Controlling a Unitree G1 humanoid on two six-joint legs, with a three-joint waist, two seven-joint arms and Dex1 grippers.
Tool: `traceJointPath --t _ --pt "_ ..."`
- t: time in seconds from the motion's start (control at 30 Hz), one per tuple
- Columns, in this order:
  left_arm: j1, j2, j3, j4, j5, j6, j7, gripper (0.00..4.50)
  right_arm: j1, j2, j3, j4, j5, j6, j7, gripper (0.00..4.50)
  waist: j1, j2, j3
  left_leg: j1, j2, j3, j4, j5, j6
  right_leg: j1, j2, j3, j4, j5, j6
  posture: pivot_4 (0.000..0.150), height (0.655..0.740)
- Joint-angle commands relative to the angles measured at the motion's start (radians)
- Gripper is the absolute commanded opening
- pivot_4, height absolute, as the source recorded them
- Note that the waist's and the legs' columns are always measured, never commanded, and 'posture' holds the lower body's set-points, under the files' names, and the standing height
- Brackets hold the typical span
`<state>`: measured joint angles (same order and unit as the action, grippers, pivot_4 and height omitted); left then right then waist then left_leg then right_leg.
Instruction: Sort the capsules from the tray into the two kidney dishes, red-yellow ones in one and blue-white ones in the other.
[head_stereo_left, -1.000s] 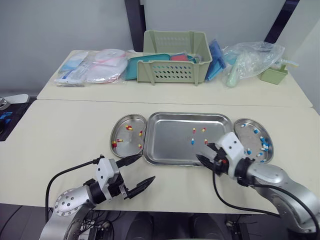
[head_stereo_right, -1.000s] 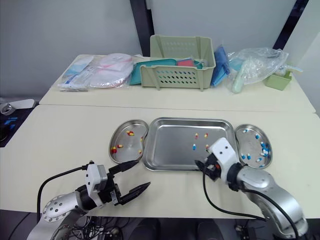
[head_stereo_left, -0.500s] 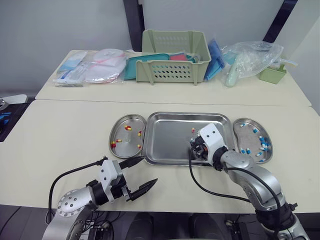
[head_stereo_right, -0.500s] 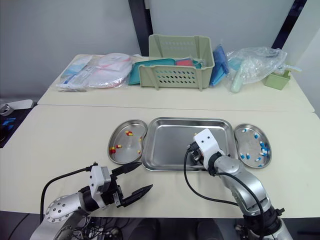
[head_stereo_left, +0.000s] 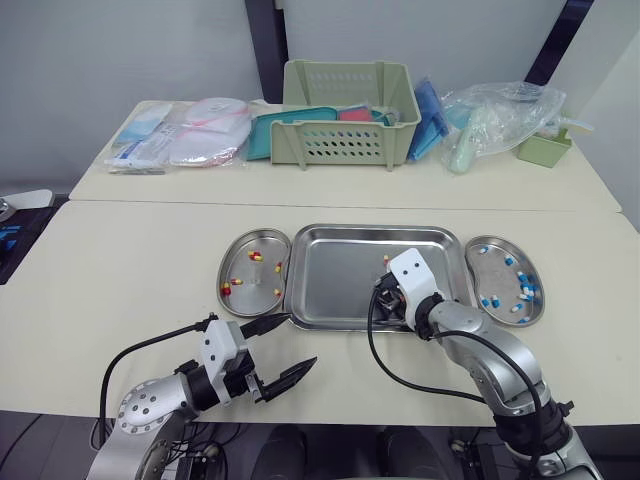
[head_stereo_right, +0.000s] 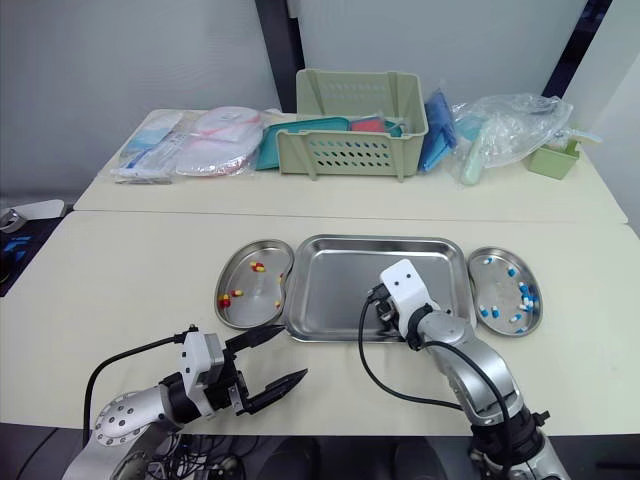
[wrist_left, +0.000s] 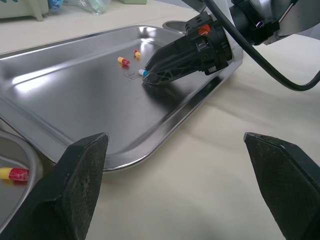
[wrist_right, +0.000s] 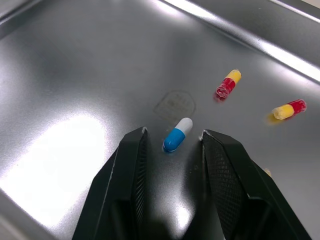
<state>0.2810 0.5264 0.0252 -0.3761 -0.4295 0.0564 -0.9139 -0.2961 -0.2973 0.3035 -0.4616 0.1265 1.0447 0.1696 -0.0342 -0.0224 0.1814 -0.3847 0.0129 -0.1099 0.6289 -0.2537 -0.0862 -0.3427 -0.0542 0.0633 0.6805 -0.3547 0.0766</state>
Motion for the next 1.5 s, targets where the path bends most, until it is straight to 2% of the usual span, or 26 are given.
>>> traceJointPath --t 0.03,0.1,0.4,0.6,0.77,0.93,1.0,1.2,1.5 --pt "0.005 -0.002 -0.011 -0.023 0.002 -0.012 0.002 4.5 -0.013 0.005 0.009 0.02 -0.019 -0.009 0.004 1.93 0.0 0.0 0.0 0.0 0.0 0.0 0.0 0.0 0.0 0.0 0.0 0.0 0.0 0.0 0.0 0.15 0.74" --pt "0.01 -0.003 -0.012 -0.017 0.002 -0.018 0.0 4.5 -0.008 0.013 0.0 0.033 -0.016 0.0 0.009 1.93 -0.001 0.0 0.0 0.0 0.0 0.0 0.0 0.0 0.0 0.0 0.0 0.0 0.0 0.0 0.0 0.15 0.74" --pt "0.01 -0.004 -0.016 -0.003 0.008 -0.027 -0.005 4.5 0.002 -0.008 0.01 0.019 -0.025 -0.015 0.05 0.01 -0.001 0.0 0.0 0.0 0.0 0.0 0.0 0.0 0.0 0.0 0.0 0.0 0.0 0.0 0.0 0.15 0.74" --pt "0.0 -0.004 -0.015 0.006 -0.002 -0.027 -0.012 4.5 0.016 -0.06 0.033 -0.013 -0.039 -0.117 0.104 0.01 0.0 0.0 0.0 0.0 0.0 0.0 0.0 0.0 0.0 0.0 0.0 0.0 0.0 0.0 0.0 0.15 0.74" --pt "-0.02 -0.007 -0.014 0.006 -0.049 -0.067 -0.085 4.5 0.044 -0.099 -0.035 -0.146 0.021 -0.139 0.177 0.01 0.0 0.001 0.0 -0.001 0.0 0.0 0.0 0.0 0.0 0.0 0.0 0.0 0.0 0.0 0.0 0.15 0.74" --pt "-0.031 0.008 -0.021 0.01 -0.093 -0.097 -0.178 4.5 0.123 -0.179 -0.183 -0.285 0.098 -0.111 0.252 0.01 0.003 0.001 0.0 -0.001 0.0 0.0 0.0 0.0 0.0 0.0 0.0 -0.001 -0.001 0.0 0.0 0.15 0.74" --pt "-0.039 0.007 -0.026 0.012 -0.112 -0.109 -0.216 4.5 0.172 -0.203 -0.302 -0.324 0.145 -0.089 0.279 0.01 0.002 0.001 0.0 -0.001 0.0 0.0 0.0 0.0 0.0 0.0 0.0 -0.001 -0.001 0.0 0.0 0.15 0.74" --pt "-0.08 -0.012 -0.047 0.009 -0.145 -0.115 -0.27 4.5 0.287 -0.273 -0.574 -0.313 0.192 -0.047 0.299 0.01 0.003 0.001 0.0 -0.001 0.0 0.0 0.0 0.0 0.0 0.001 0.0 0.0 -0.001 0.0 0.0 0.15 0.74" --pt "-0.128 -0.023 -0.072 -0.002 -0.148 -0.099 -0.259 4.5 0.353 -0.263 -0.671 -0.221 0.169 -0.053 0.239 0.01 0.0 0.001 0.0 -0.001 0.0 0.001 0.0 0.0 0.0 0.001 0.0 0.001 0.0 0.0 0.0 0.15 0.74"
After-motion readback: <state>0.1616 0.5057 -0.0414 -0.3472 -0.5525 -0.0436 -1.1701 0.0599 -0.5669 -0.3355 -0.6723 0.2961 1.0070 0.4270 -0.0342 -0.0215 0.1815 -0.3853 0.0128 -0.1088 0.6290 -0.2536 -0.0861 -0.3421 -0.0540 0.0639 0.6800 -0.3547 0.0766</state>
